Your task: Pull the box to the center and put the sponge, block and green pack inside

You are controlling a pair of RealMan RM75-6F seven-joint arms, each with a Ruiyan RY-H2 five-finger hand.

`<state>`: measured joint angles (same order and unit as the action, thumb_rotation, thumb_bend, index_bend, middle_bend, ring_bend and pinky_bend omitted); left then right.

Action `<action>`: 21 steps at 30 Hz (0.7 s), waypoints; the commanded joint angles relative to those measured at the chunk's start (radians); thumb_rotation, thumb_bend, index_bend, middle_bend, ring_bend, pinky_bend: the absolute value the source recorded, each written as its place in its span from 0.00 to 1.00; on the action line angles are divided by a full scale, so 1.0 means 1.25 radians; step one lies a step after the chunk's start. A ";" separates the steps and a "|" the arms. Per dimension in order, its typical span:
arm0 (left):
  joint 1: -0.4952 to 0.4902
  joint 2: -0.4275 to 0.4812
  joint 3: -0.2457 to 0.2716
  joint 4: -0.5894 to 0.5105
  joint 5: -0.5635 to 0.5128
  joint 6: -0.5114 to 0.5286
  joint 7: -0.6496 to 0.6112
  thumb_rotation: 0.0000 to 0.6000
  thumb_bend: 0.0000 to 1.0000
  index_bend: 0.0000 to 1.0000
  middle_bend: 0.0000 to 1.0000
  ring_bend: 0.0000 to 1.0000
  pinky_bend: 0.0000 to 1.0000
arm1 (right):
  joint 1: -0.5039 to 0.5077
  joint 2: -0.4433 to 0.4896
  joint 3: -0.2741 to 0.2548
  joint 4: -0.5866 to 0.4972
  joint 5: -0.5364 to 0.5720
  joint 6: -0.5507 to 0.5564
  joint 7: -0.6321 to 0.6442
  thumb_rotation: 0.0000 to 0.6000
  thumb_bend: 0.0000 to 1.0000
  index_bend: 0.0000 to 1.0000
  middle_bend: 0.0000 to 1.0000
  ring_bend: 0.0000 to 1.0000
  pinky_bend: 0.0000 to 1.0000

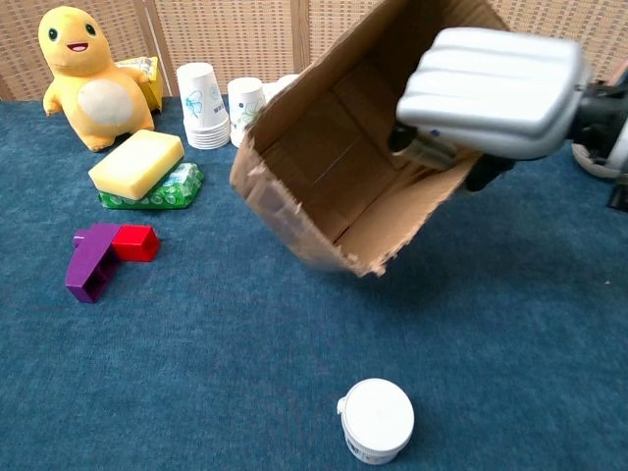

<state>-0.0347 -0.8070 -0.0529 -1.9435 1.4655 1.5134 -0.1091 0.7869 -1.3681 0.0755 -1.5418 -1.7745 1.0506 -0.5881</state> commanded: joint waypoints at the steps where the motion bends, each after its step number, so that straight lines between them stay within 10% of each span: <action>1: -0.001 0.003 0.002 0.003 0.003 -0.003 -0.007 1.00 0.10 0.00 0.00 0.00 0.00 | 0.042 -0.012 0.032 -0.036 0.051 -0.082 -0.084 1.00 0.41 0.80 0.74 0.70 0.56; 16: -0.008 0.008 0.005 0.005 0.004 -0.021 -0.016 1.00 0.10 0.00 0.00 0.00 0.00 | 0.121 0.017 0.046 -0.057 0.119 -0.255 -0.262 1.00 0.40 0.78 0.71 0.63 0.56; 21: -0.007 0.009 0.005 0.005 0.003 -0.018 -0.019 1.00 0.10 0.00 0.00 0.00 0.00 | 0.121 0.023 0.047 -0.072 0.150 -0.262 -0.288 1.00 0.36 0.45 0.55 0.53 0.55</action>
<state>-0.0440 -0.7957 -0.0463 -1.9378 1.4695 1.4901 -0.1328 0.9373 -1.3425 0.1334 -1.6273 -1.5910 0.7247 -0.9436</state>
